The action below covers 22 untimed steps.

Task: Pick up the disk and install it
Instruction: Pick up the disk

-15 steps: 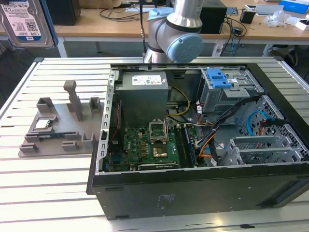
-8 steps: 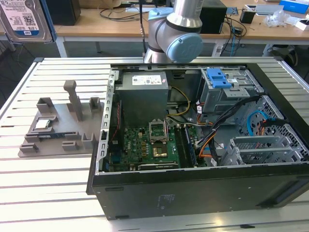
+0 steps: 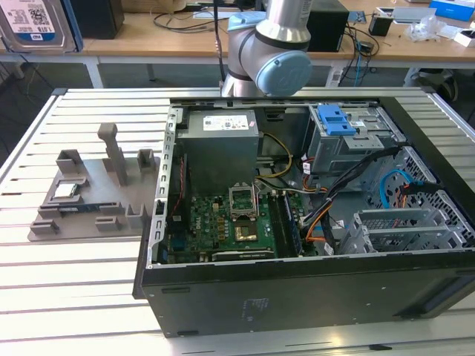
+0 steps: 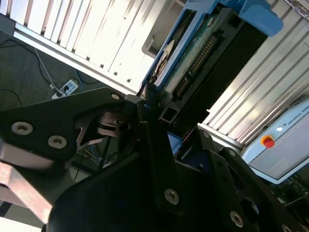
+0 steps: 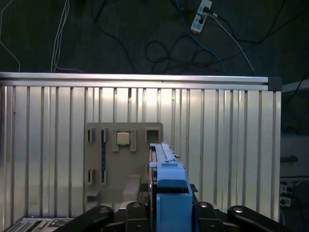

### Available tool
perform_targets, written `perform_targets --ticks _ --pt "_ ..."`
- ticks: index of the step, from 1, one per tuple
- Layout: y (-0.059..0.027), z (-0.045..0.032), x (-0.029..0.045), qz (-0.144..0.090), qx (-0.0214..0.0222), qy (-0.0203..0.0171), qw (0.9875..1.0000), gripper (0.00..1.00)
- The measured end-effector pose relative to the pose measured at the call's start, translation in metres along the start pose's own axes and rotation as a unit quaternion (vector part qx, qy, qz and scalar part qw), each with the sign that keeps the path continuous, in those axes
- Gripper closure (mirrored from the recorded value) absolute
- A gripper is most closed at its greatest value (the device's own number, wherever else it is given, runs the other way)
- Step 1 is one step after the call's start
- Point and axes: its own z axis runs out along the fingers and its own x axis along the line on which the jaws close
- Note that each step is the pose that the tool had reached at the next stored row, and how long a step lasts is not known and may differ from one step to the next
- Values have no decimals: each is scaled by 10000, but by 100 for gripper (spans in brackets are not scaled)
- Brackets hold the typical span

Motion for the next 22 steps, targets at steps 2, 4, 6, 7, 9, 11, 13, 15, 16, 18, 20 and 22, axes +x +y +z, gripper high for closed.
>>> perform_targets --ticks 2,4,6,7,9,11,13,15,16,18,20,22 --pt "1 -52 -2 0 0 0 10000 63" --pt "2 -94 -3 0 0 0 10000 63" --pt "2 -154 -5 -1 0 0 10000 63" --pt "2 -172 -5 0 0 0 10000 63" --pt "4 -225 -6 0 0 0 10000 63" --pt "5 -279 -7 0 0 0 10000 63" --pt "5 -318 -8 0 0 0 10000 63" --pt "6 -357 -9 0 0 0 10000 63" --pt "6 -377 -9 0 0 0 10000 63" --pt "7 -416 -9 0 0 0 10000 63" --pt "8 -462 -10 0 0 0 10000 63" --pt "8 -507 -11 0 0 0 10000 63"
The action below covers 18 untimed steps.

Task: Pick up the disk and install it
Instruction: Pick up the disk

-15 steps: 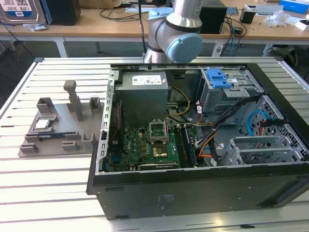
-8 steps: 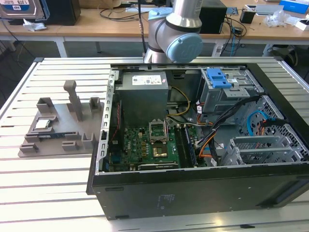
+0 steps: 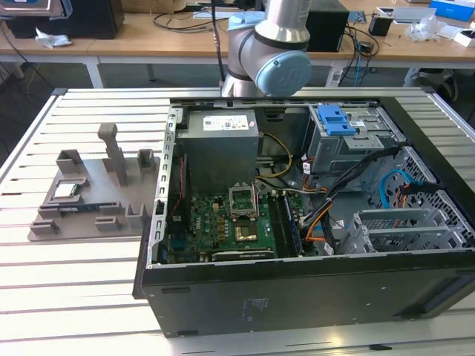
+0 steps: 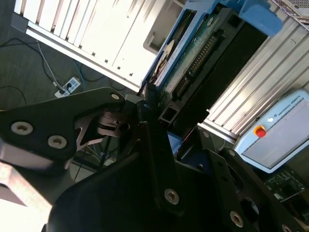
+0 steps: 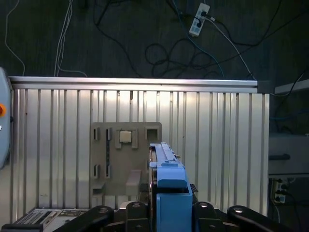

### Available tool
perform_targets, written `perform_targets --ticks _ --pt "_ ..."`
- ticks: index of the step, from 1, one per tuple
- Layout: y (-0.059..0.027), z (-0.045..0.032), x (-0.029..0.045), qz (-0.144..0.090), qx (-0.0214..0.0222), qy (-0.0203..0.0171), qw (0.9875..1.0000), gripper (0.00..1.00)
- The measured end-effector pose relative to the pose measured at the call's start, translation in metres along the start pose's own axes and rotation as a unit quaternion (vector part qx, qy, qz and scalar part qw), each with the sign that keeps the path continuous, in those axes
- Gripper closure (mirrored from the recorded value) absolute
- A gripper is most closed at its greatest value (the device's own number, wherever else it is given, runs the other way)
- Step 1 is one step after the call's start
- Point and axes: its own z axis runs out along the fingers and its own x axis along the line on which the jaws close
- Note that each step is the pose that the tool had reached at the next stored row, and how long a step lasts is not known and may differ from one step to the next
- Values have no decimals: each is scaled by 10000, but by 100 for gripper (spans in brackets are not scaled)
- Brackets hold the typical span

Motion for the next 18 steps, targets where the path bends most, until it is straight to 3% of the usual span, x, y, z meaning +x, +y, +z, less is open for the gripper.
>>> perform_targets --ticks 9,15,18 --pt "3 -219 -5 0 0 0 10000 63" --pt "0 -222 -2 -1 0 -4 10000 63" --pt "-79 -210 76 1 -6 -8 10000 63"
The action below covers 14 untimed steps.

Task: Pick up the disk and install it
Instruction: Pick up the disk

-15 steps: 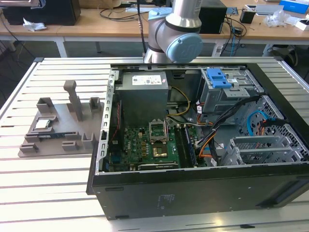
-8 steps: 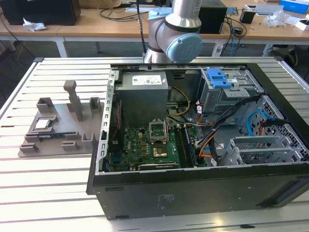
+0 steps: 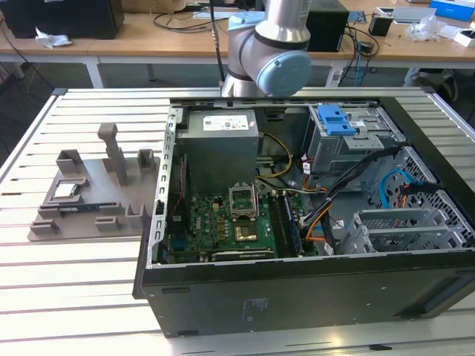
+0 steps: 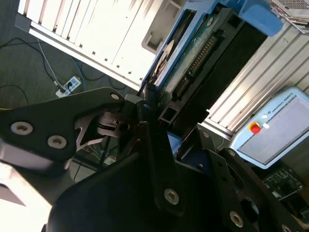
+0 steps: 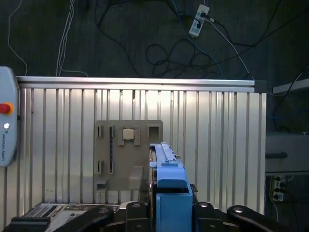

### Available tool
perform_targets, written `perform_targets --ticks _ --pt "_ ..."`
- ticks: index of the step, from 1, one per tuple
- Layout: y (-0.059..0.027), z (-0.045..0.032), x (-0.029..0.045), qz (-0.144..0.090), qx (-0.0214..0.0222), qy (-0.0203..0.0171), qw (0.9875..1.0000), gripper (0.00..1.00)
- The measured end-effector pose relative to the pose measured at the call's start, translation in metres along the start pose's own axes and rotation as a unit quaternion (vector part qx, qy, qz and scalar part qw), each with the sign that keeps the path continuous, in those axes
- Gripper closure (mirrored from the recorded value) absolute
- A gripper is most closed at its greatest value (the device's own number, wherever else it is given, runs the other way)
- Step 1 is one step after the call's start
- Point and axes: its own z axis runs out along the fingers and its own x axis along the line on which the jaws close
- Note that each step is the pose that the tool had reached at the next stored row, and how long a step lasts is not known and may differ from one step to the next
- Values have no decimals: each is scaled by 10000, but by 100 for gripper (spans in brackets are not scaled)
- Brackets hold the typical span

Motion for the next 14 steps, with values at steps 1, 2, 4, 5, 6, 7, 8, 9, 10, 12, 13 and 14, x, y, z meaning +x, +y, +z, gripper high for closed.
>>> perform_targets --ticks 1,2,4,5,6,7,8,9,10,12,13,14 --pt "-47 10 27 -1 -2 0 10000 63" --pt "-87 19 42 -1 -2 -1 10000 63" --pt "-181 33 60 0 -6 0 10000 63" --pt "-231 41 65 0 -7 0 10000 63" --pt "-325 57 72 -1 -11 0 10000 63" --pt "-381 72 73 -1 -14 -1 10000 63" --pt "-427 86 75 -1 -16 -1 10000 63" --pt "-503 112 76 0 -20 -1 10000 63" --pt "-544 128 77 -1 -21 -1 10000 63" --pt "-684 180 79 -1 -25 0 10000 63" --pt "-729 198 80 -1 -24 -1 10000 63" --pt "-775 216 81 -1 -24 -1 10000 63"
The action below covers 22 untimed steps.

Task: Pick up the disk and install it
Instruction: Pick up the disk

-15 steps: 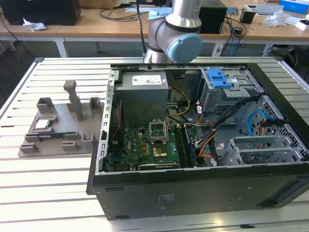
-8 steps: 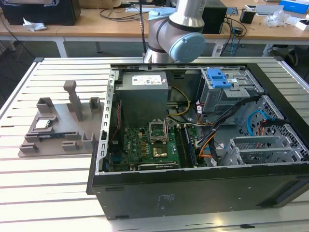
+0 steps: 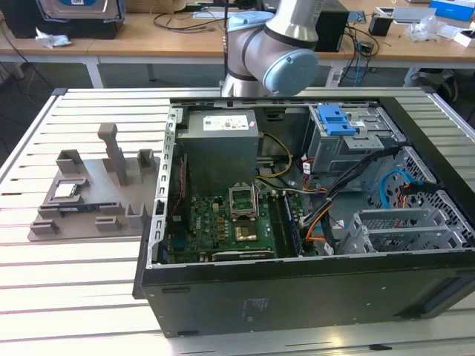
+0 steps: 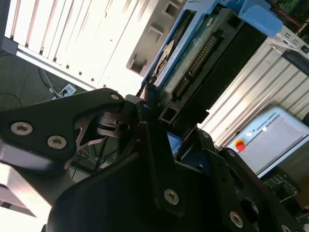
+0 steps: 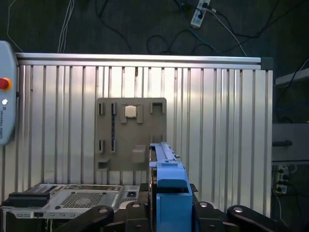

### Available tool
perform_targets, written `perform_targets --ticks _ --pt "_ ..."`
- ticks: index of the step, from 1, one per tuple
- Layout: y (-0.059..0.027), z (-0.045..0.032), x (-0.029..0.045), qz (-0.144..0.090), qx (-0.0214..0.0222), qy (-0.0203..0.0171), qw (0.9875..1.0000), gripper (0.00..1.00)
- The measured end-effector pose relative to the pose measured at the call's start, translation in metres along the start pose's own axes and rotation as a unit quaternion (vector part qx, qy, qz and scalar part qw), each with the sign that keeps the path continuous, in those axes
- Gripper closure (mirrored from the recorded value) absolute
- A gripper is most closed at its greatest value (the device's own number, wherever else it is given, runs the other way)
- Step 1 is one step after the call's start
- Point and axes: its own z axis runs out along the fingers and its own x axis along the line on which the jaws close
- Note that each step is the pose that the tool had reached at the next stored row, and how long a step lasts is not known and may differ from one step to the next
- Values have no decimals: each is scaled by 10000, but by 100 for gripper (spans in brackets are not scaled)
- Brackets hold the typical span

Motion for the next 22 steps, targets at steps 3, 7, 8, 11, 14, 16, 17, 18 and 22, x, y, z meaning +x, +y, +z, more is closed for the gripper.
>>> perform_targets --ticks 3,7,8,11,14,16,17,18,22 --pt "-239 90 4 0 0 0 10000 63" --pt "-542 202 9 0 -2 1 10000 63" --pt "-588 219 9 1 -1 0 10000 63" --pt "-725 270 12 -1 -2 1 10000 63" --pt "-904 337 15 -1 -2 0 10000 63" --pt "-994 371 16 0 -2 0 10000 63" --pt "-1056 394 17 0 -2 0 10000 63" --pt "-1102 412 18 -1 -1 0 10000 63" --pt "-1333 498 22 0 -2 0 10000 63"
